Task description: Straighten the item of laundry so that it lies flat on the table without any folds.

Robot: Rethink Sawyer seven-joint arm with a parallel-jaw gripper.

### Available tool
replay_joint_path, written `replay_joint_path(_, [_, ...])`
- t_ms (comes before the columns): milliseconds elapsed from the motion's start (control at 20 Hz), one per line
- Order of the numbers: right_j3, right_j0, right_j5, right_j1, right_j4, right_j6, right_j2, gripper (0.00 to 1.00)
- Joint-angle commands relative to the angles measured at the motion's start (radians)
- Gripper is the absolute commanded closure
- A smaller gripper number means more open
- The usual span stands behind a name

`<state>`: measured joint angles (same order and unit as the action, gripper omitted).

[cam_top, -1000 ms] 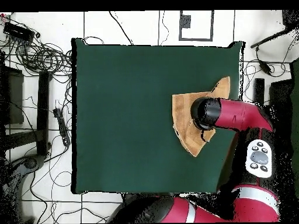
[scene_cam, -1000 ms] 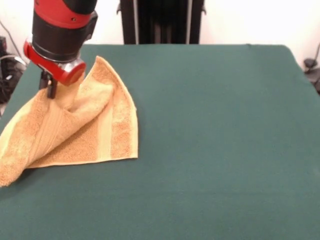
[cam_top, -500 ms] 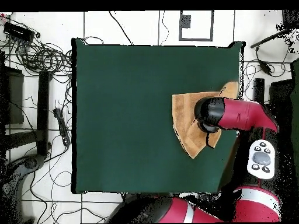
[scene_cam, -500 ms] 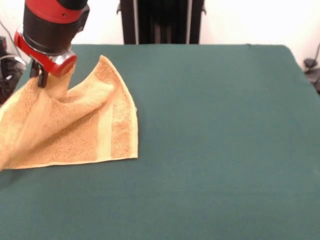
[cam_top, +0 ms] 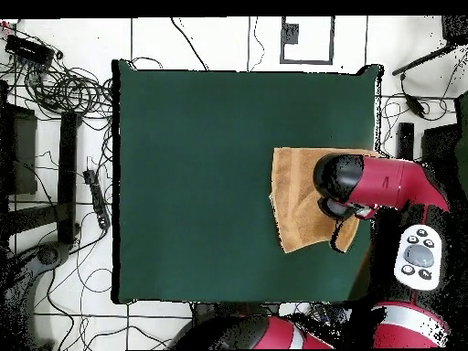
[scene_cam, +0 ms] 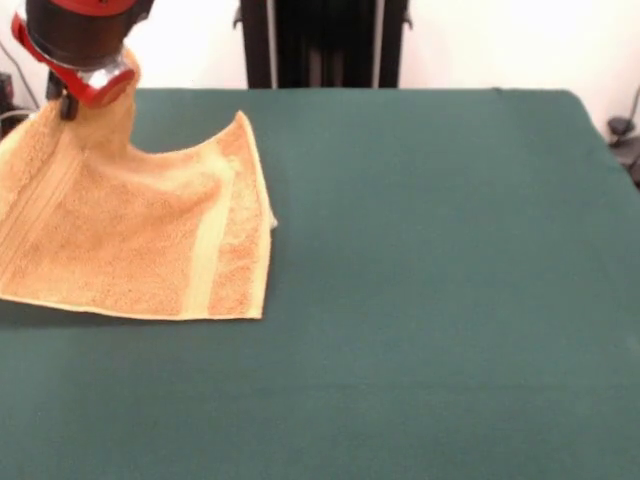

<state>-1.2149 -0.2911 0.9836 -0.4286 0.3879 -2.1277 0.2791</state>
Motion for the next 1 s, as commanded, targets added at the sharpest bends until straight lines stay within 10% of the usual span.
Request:
replay_joint_path(50, [-0.127, -0.001, 0.028, 0.02, 0.053, 0.075, -0.04, 1.0])
replay_joint_path(800, [-0.182, -0.096, -0.342, 0.062, 0.07, 0.067, -0.145, 1.0])
replay_joint_path(850, [-0.184, -0.103, -0.338, 0.061, 0.062, 0.085, -0.153, 0.0])
replay_joint_path(1000, [-0.194, -0.142, -0.314, 0.052, 0.031, 0.134, -0.198, 0.0])
